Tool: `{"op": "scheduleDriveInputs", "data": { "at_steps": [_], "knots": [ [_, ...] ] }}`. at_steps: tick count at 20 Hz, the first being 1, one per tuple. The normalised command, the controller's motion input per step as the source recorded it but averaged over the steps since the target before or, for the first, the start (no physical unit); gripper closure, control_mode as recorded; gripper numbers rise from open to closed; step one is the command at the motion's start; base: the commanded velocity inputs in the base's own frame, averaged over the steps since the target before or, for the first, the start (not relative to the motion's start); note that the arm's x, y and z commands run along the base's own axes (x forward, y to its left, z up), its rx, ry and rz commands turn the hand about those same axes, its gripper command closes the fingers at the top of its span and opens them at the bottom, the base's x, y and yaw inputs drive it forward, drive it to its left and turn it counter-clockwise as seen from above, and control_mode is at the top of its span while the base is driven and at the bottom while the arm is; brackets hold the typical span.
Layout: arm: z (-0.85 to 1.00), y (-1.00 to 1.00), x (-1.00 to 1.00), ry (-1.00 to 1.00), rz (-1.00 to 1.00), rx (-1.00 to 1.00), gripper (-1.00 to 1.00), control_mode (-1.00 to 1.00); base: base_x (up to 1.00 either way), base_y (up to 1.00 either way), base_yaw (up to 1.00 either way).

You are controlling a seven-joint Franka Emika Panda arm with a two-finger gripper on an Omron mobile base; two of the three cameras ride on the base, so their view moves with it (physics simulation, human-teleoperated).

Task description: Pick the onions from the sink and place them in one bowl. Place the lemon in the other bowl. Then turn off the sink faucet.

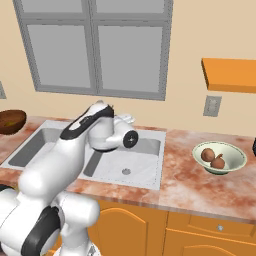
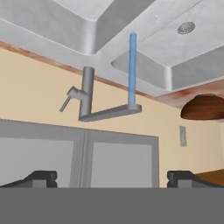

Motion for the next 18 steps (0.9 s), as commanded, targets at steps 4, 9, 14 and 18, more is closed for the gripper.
{"op": "scheduleDriveInputs", "data": {
  "at_steps": [4,9,14,18],
  "knots": [
    [-0.05,0.03,0.32,0.0,0.0,0.04,-1.0,-1.0,0.0,0.0,0.0],
    [-0.08,0.0,0.27,0.01,0.0,0.01,-1.0,-1.0,0.0,0.0,0.0],
    [-0.09,0.0,0.29,0.05,0.01,0.0,-1.0,-1.0,0.0,0.0,0.0],
    [-0.13,0.01,0.38,0.06,0.0,0.0,-1.0,-1.0,0.0,0.0,0.0]
  ]
}}
